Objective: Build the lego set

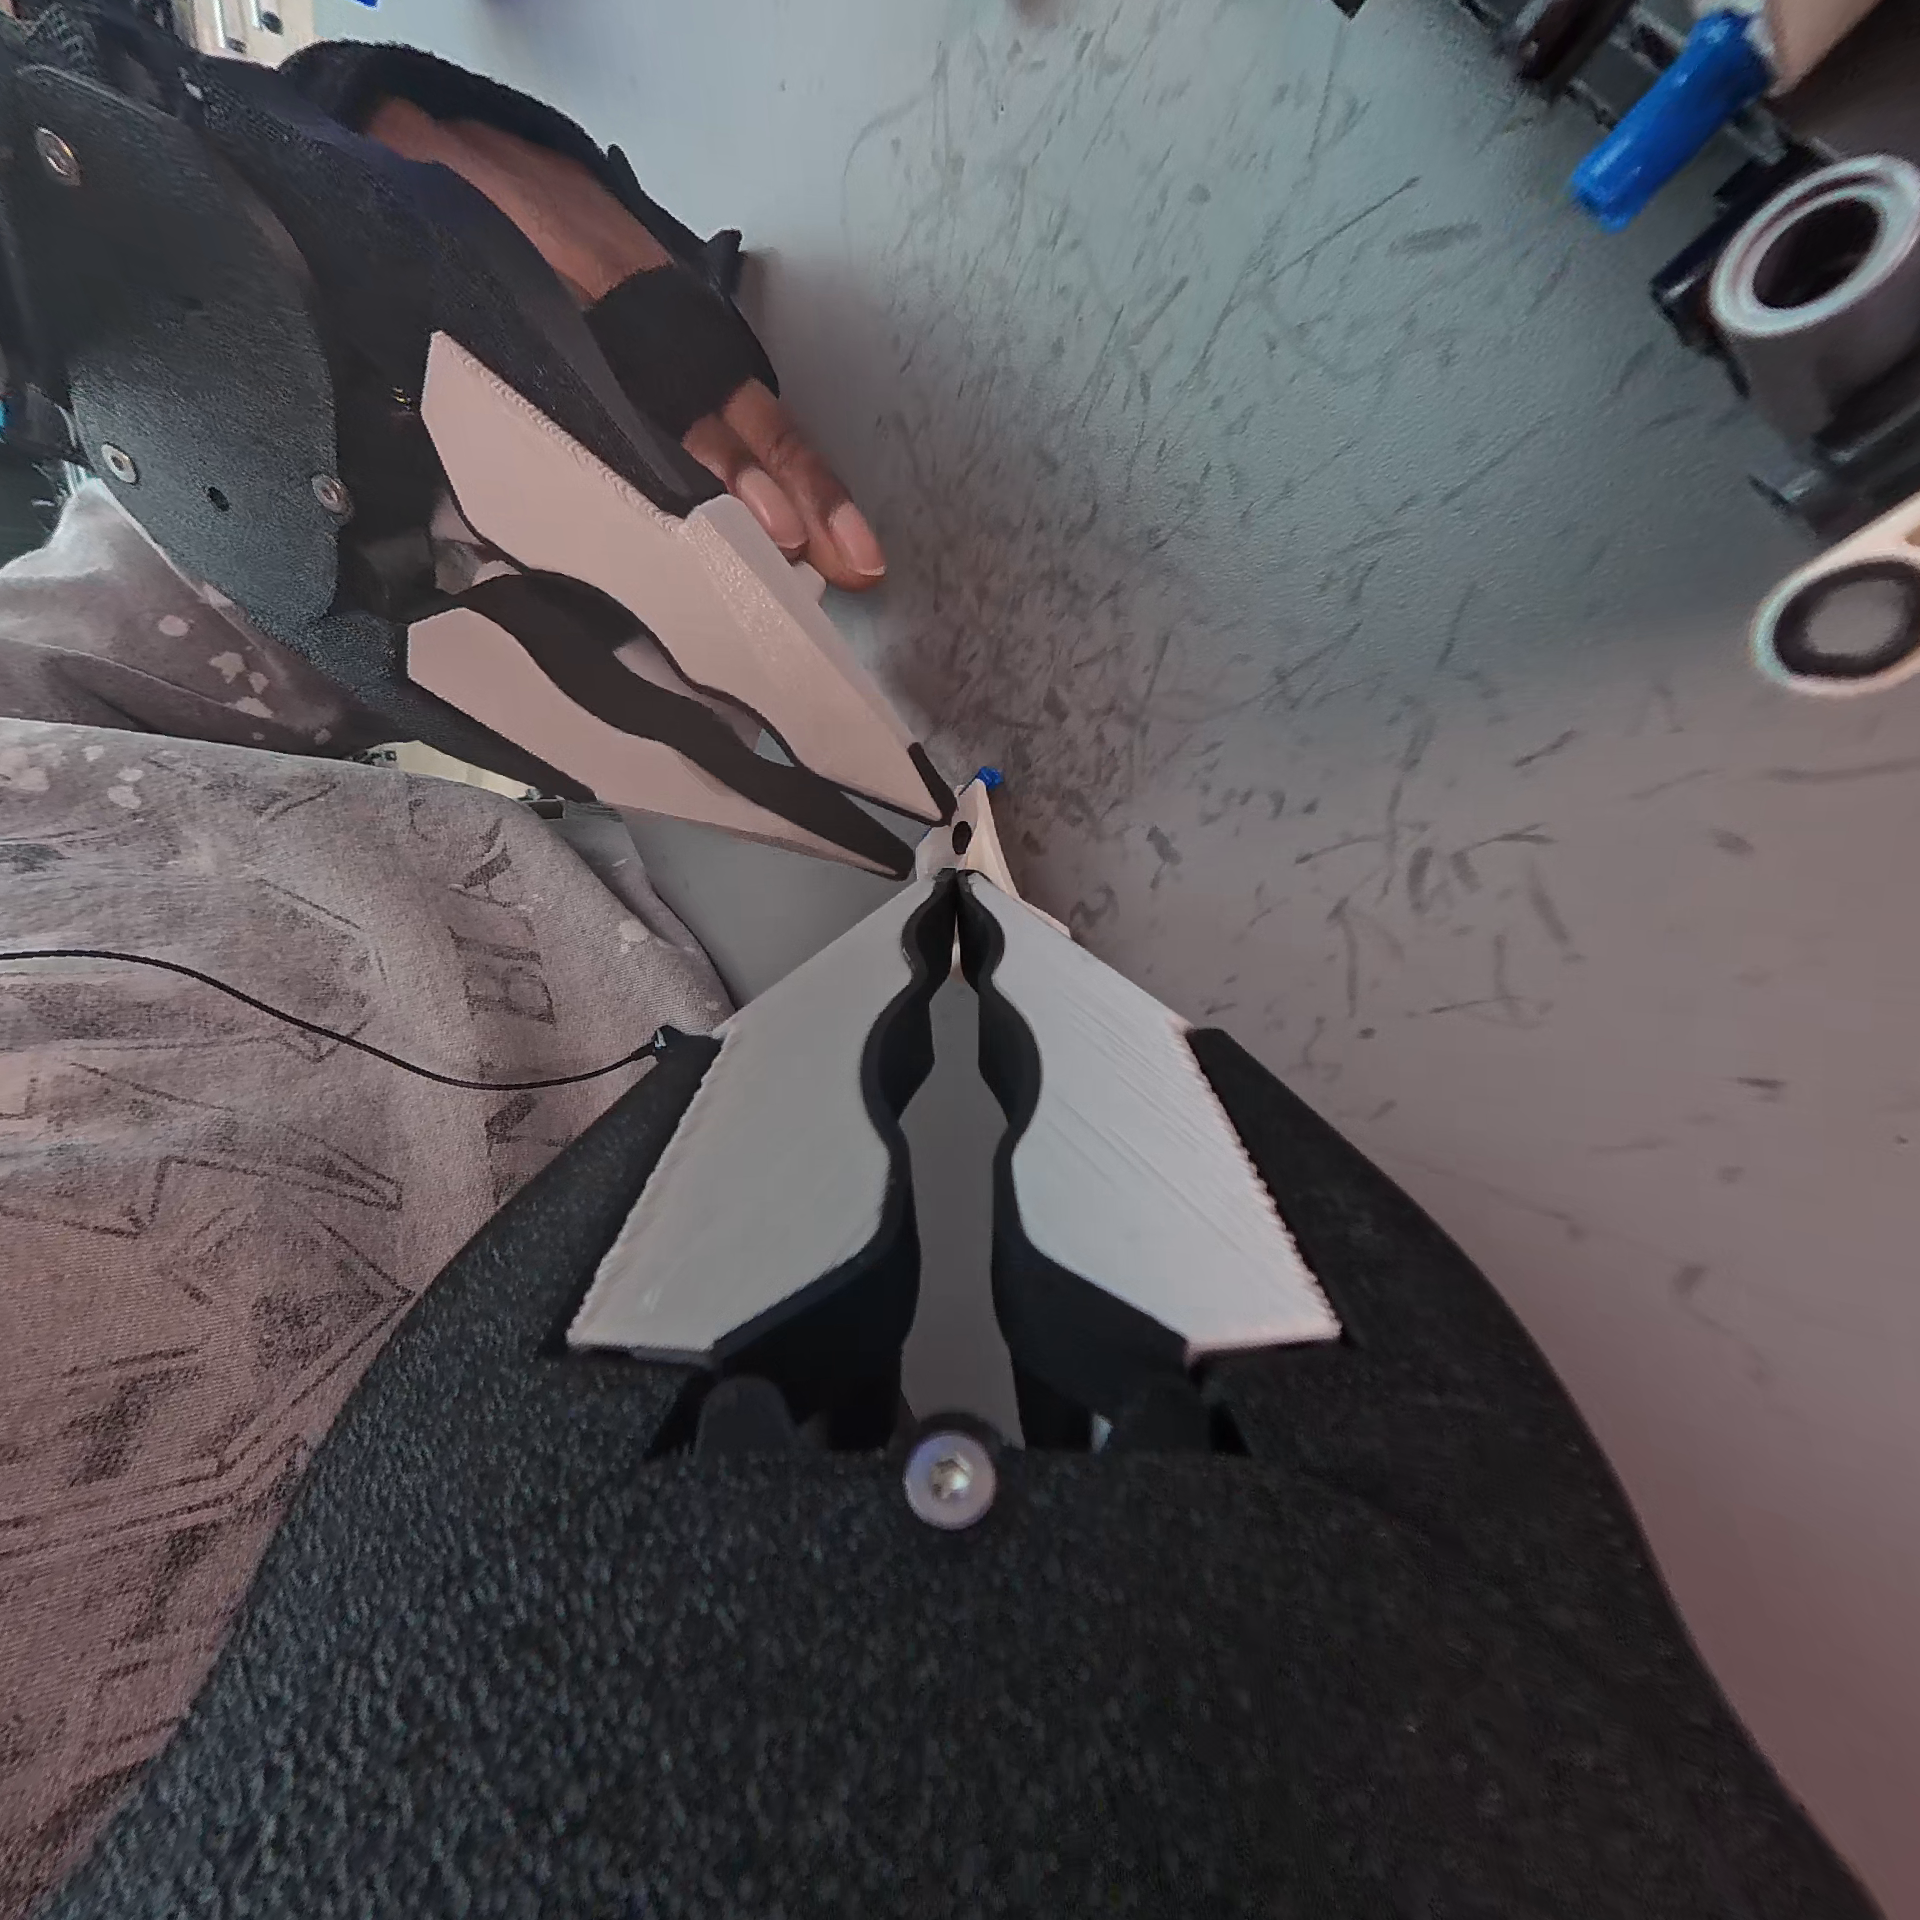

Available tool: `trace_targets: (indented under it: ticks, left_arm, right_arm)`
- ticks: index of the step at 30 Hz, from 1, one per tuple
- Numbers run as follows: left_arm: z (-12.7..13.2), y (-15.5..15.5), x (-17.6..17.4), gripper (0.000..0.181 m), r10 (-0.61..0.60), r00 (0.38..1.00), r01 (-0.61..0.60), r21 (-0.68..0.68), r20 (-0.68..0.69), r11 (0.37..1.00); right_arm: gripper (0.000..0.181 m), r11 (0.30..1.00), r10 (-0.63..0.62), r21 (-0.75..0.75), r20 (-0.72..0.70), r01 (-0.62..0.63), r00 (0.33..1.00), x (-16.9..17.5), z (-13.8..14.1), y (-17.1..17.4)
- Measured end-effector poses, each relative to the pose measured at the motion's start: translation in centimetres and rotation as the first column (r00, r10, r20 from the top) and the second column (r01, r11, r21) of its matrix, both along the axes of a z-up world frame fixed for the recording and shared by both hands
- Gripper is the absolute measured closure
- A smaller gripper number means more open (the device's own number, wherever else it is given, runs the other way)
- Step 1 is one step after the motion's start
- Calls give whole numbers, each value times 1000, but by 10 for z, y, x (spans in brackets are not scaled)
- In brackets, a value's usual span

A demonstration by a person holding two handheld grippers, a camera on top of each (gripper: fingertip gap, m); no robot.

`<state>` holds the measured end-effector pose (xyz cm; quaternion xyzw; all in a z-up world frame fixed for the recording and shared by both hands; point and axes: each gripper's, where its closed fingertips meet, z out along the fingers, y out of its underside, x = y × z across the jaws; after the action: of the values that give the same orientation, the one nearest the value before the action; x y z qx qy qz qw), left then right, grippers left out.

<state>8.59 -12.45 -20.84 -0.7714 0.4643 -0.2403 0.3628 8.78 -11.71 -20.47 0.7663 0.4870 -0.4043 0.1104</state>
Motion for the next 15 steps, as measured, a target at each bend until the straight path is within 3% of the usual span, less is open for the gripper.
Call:
trace_targets:
  ticks: [15]
  left_arm:
    - [-5, -2, 0, 164, 1, 1000, -1, -49, 5, 999]
  right_arm:
    - [181, 1000, -5, 3, -12, 5, 1000, 1, 0, 0]
